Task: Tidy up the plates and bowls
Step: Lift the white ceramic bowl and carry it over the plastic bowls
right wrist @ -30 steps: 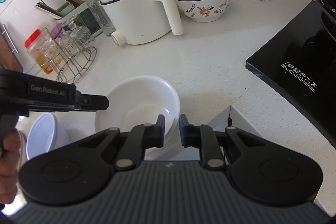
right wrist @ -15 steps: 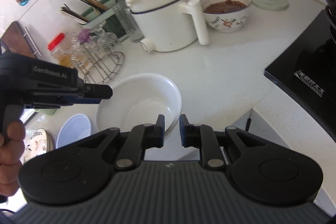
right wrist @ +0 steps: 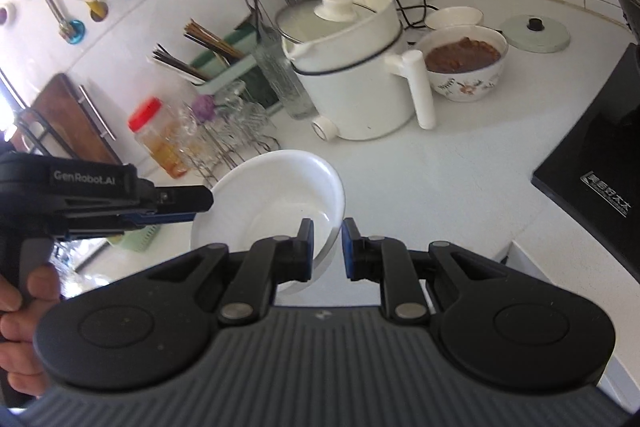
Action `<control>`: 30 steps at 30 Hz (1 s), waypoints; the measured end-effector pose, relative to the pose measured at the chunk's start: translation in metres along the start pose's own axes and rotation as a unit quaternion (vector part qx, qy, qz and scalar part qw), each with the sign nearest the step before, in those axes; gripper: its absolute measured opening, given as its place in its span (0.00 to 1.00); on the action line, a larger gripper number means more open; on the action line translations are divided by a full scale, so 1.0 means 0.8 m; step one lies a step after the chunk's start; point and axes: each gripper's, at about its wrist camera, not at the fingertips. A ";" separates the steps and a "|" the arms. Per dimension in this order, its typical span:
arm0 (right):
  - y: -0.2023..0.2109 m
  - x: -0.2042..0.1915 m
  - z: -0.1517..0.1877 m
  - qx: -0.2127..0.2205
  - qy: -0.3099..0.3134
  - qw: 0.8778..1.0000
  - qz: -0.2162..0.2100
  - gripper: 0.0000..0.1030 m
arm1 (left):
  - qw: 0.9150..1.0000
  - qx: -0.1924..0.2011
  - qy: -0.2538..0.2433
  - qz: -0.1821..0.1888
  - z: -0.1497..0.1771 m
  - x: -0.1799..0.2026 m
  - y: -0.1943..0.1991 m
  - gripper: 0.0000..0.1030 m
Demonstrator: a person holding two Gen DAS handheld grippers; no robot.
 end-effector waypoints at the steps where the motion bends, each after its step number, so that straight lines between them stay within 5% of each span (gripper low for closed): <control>1: 0.000 -0.004 -0.001 0.001 0.003 1.000 -0.001 0.17 | 1.000 0.002 0.004 0.001 -0.001 -0.003 0.004 0.20; 19: -0.036 -0.085 -0.005 -0.019 0.041 0.998 -0.051 0.17 | 0.998 0.035 0.045 -0.031 -0.016 -0.084 0.070 0.20; 30: -0.079 -0.124 0.018 -0.081 0.081 0.990 -0.078 0.17 | 0.990 0.066 0.114 -0.045 0.021 -0.157 0.091 0.20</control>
Point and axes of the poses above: each gripper's, at about its wrist camera, not at the fingertips, and y roughly against the way its jaws point, x to its right, z to its underside, and after that the axes turned 1 degree about x, right-handed
